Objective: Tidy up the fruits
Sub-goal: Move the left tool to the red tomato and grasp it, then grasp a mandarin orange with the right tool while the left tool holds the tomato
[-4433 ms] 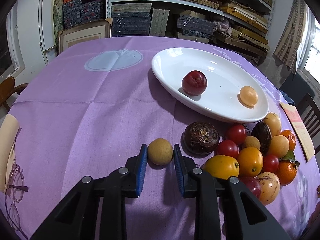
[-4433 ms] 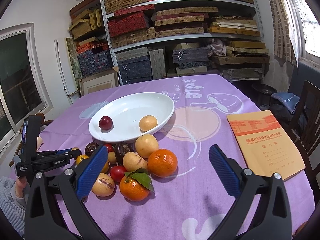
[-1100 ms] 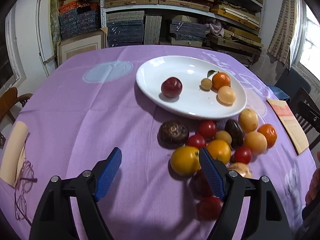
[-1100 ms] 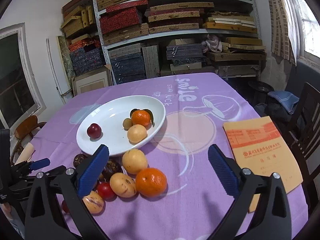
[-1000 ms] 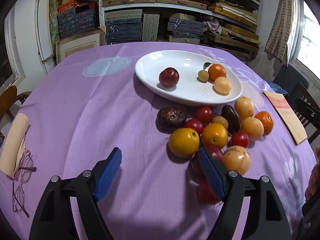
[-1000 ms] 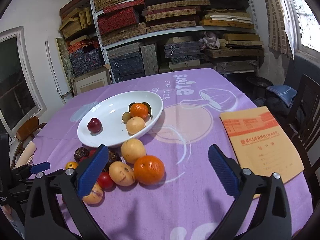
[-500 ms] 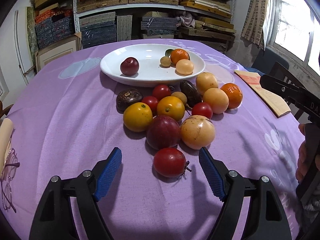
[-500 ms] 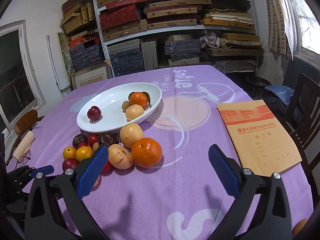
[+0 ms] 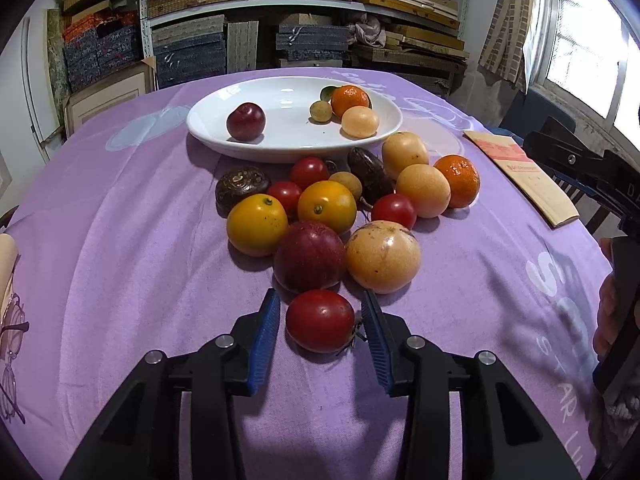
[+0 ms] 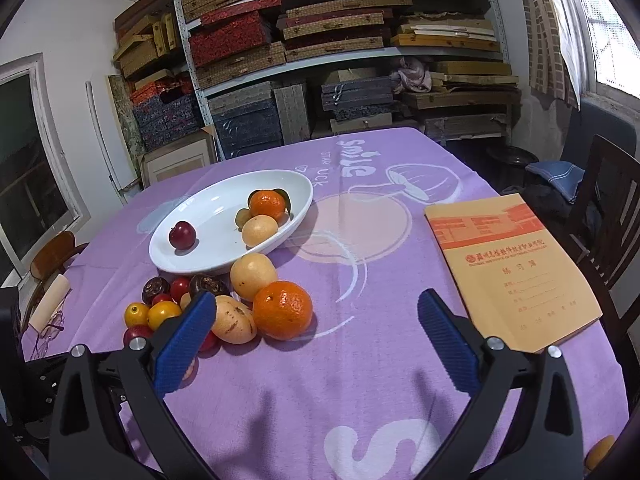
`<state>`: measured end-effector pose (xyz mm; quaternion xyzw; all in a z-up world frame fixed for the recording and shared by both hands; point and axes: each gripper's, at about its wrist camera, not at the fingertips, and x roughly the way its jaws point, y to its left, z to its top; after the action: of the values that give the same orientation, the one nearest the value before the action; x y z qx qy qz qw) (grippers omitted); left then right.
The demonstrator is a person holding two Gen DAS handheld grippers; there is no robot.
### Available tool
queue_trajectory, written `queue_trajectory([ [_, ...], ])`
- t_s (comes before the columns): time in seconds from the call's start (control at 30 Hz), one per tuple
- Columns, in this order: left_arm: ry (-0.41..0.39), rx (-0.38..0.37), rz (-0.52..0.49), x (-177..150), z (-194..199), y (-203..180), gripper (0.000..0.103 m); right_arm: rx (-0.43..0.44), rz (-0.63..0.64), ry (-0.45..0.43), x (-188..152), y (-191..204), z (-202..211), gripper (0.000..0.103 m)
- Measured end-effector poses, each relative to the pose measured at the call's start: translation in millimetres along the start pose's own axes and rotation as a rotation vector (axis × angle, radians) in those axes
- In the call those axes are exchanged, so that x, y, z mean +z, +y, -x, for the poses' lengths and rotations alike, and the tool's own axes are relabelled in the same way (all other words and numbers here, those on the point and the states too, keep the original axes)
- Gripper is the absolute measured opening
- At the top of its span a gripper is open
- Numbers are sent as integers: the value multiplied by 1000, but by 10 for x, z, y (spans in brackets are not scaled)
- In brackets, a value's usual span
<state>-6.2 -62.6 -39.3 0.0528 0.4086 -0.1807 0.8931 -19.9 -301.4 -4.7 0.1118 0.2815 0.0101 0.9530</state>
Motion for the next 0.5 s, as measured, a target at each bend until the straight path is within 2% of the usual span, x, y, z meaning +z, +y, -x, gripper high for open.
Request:
queue_trajectory([
  [0.3, -5, 3, -9, -18, 26, -20, 36, 1, 0, 14, -9, -14, -30, 99],
  [0.5, -32, 55, 6, -41, 120, 75, 36, 9, 47, 30, -47, 82, -70, 99],
])
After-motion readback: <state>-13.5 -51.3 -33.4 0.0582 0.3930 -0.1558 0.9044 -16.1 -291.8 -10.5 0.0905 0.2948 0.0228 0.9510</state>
